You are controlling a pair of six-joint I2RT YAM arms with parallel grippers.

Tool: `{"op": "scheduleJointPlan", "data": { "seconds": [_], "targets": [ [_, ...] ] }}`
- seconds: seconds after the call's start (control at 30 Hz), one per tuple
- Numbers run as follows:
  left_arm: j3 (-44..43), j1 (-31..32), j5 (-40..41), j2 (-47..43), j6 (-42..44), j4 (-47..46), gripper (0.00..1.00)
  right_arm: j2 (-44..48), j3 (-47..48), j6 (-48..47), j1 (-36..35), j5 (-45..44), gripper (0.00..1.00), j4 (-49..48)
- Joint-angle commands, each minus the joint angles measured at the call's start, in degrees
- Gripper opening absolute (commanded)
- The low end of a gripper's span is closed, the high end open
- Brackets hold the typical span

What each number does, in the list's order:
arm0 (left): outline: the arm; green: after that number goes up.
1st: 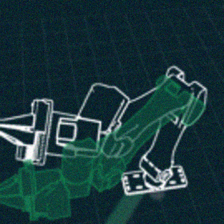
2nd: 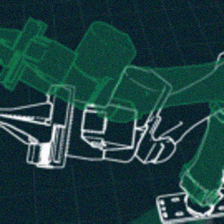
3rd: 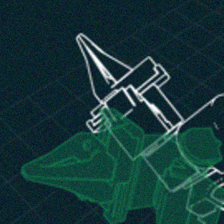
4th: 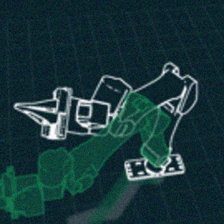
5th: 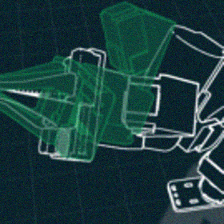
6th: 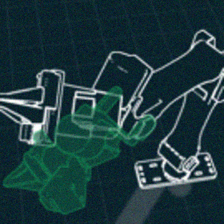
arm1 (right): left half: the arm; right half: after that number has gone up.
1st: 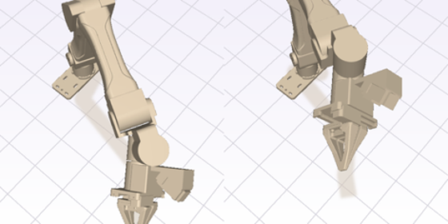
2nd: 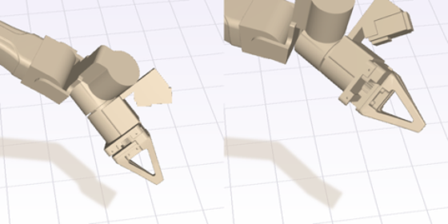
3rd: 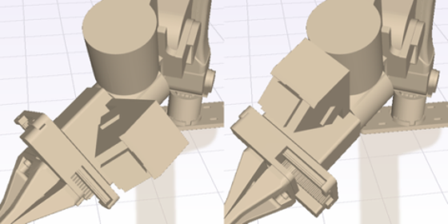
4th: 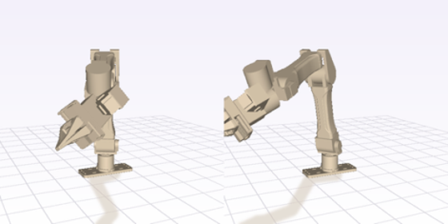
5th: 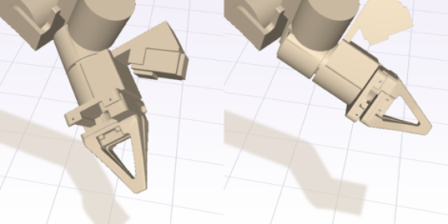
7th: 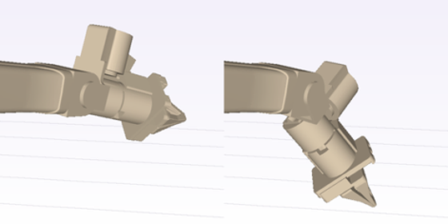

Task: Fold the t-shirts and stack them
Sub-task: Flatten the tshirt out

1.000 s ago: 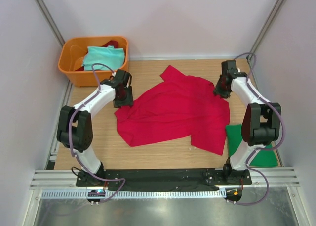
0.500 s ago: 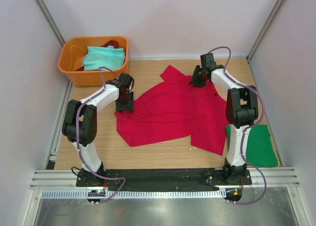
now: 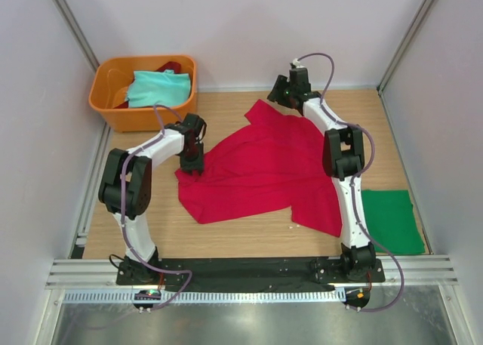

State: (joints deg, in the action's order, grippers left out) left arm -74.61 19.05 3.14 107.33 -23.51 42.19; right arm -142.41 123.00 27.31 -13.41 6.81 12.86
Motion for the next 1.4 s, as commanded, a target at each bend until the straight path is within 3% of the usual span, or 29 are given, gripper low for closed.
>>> {"op": "scheduleJointPlan", "data": {
  "seconds": [0.0,0.2,0.4,0.5,0.53,0.63,1.07,1.37],
  "targets": [
    [0.87,0.11,-0.5,1.21,0.3,-1.85,0.33,-4.61,9.51,-4.28,-1.09,-2.85,0.58,0.58],
    [0.87,0.11,0.73,1.57,-0.66,-2.56,0.24,-8.41,12.96,-11.66,-1.71,-4.09,0.62,0.49],
    [-0.88,0.02,3.54,1.48,-1.01,-1.86,0.12,-11.04,13.93,-12.99,-2.59,-2.67,0.5,1.2],
    [-2.73,-0.15,4.16,2.18,-1.01,-0.98,0.05,-12.28,14.99,-11.85,-2.59,-1.81,0.32,1.03],
    [-3.26,-0.24,4.59,2.36,-1.19,-0.71,0.01,-12.37,14.99,-11.41,-2.59,-1.8,0.19,0.76],
    [-5.37,-0.41,5.91,2.27,-1.28,-0.18,0.0,-12.19,15.34,-10.18,-2.59,-2.94,0.01,-0.29],
    [-17.05,-4.45,13.12,1.57,3.02,2.9,0.0,-1.74,15.51,-7.8,-0.57,-14.53,0.01,-10.3],
    [-21.45,-5.95,16.55,4.2,6.89,-0.27,0.0,-0.06,14.64,-7.97,0.4,-15.86,0.01,-16.37]
  ]
}}
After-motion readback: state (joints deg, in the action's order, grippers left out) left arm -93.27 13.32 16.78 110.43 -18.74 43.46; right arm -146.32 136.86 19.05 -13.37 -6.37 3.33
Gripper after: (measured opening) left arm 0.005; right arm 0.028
